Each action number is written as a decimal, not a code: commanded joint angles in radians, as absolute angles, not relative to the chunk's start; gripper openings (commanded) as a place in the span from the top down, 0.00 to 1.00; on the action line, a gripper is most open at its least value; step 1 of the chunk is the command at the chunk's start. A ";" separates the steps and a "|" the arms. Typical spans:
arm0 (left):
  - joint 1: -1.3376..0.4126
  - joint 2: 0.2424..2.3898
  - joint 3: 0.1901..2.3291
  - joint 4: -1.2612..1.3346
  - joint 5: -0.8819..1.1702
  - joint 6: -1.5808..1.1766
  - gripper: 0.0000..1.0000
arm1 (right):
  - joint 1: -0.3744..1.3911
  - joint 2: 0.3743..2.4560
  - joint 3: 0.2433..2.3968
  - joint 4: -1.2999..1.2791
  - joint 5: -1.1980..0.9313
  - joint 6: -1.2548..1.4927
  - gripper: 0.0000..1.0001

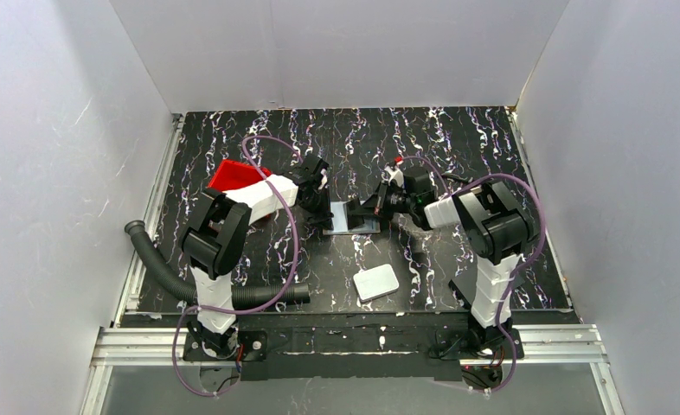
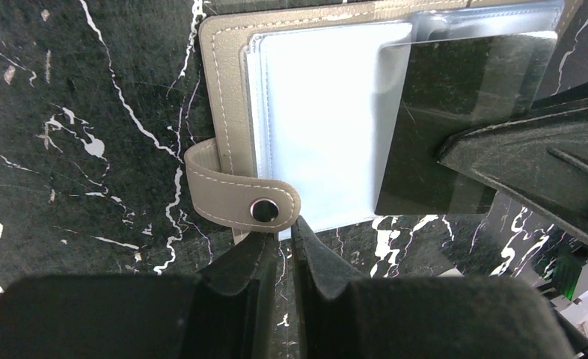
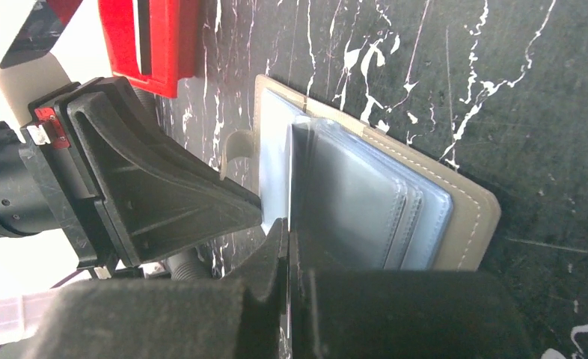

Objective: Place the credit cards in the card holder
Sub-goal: Insert the credit card into the card holder.

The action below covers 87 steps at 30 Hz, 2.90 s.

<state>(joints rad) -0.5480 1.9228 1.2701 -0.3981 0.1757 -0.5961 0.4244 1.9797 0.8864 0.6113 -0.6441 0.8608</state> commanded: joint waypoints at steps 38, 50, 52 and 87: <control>-0.563 1.858 1.237 -0.423 0.174 -0.585 0.89 | 0.481 1.859 0.939 0.240 -0.382 0.594 0.37; -0.563 1.841 1.213 -0.403 0.172 -0.590 0.89 | 0.590 1.909 0.961 0.384 -0.379 0.720 0.49; -0.562 1.817 1.214 -0.411 0.165 -0.582 0.86 | 0.588 1.909 0.965 0.367 -0.368 0.713 0.50; -0.508 1.833 1.221 -0.473 0.106 -0.521 0.85 | 0.533 1.841 1.067 0.005 -0.243 0.479 0.38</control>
